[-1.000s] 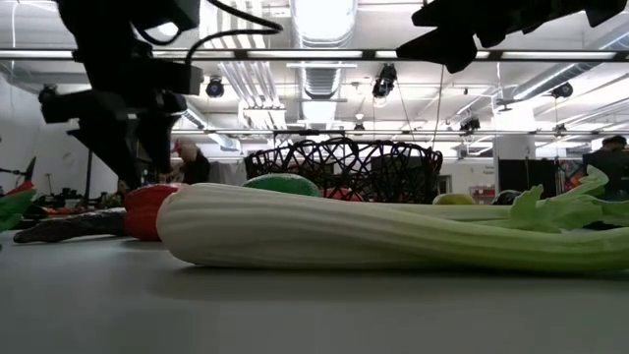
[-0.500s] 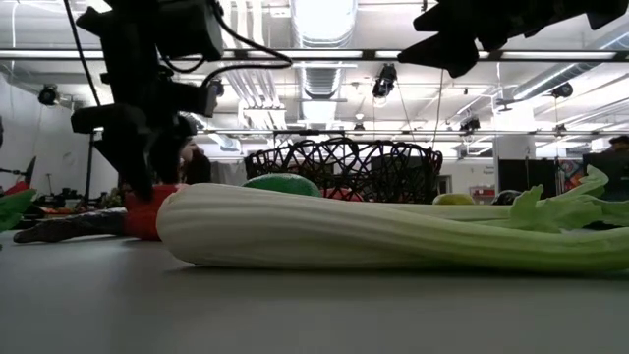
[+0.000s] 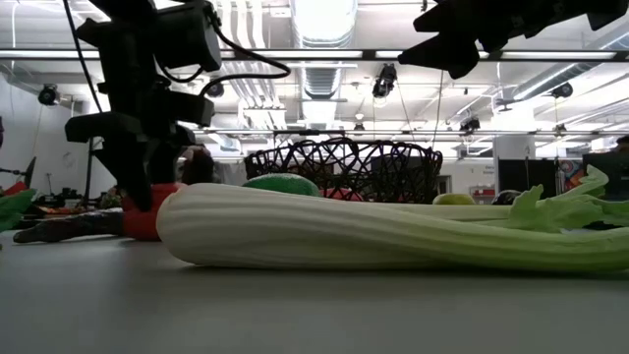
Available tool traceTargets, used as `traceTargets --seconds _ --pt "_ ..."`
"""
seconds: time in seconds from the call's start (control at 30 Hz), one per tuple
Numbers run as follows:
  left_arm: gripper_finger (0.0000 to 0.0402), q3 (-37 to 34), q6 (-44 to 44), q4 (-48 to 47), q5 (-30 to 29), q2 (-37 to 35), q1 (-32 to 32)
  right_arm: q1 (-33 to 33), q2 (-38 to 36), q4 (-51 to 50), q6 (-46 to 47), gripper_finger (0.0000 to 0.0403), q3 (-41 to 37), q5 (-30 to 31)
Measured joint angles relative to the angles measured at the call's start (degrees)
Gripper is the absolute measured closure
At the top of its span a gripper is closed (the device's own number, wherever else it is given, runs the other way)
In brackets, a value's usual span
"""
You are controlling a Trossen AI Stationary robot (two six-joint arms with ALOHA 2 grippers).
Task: Build produce basket
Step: Put the bell pepper into the basket
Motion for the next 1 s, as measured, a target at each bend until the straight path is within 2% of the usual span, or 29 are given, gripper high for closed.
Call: traceTargets --seconds 0.2,0.43,0.53,0.7,0.87,1.0 --pt "0.0179 0.93 -3.55 -0.02 -3.71 -3.82 -2.48 -0.01 0.00 0.00 0.04 0.0074 0.00 0.42" --pt "0.0179 1.28 -9.44 4.89 -7.04 -13.51 -9.02 -0.03 1.18 2.16 1.02 0.0074 -0.02 0.49" --pt "0.0179 0.68 -9.18 10.99 -8.15 -17.91 -11.61 -0.05 3.46 5.25 1.07 0.0074 -0.02 0.50" --pt "0.0179 -0.72 -3.68 26.82 -8.98 -22.24 -13.68 -0.56 8.59 15.16 -1.11 0.0074 -0.04 0.50" --pt "0.0179 -4.68 2.77 42.34 -10.03 -21.96 -13.77 -0.56 13.33 24.88 -4.53 0.0074 1.42 0.55" --pt "0.0179 -8.98 6.19 55.84 -12.85 -19.13 -13.77 -0.56 15.20 27.02 -7.50 0.0074 5.08 0.55"
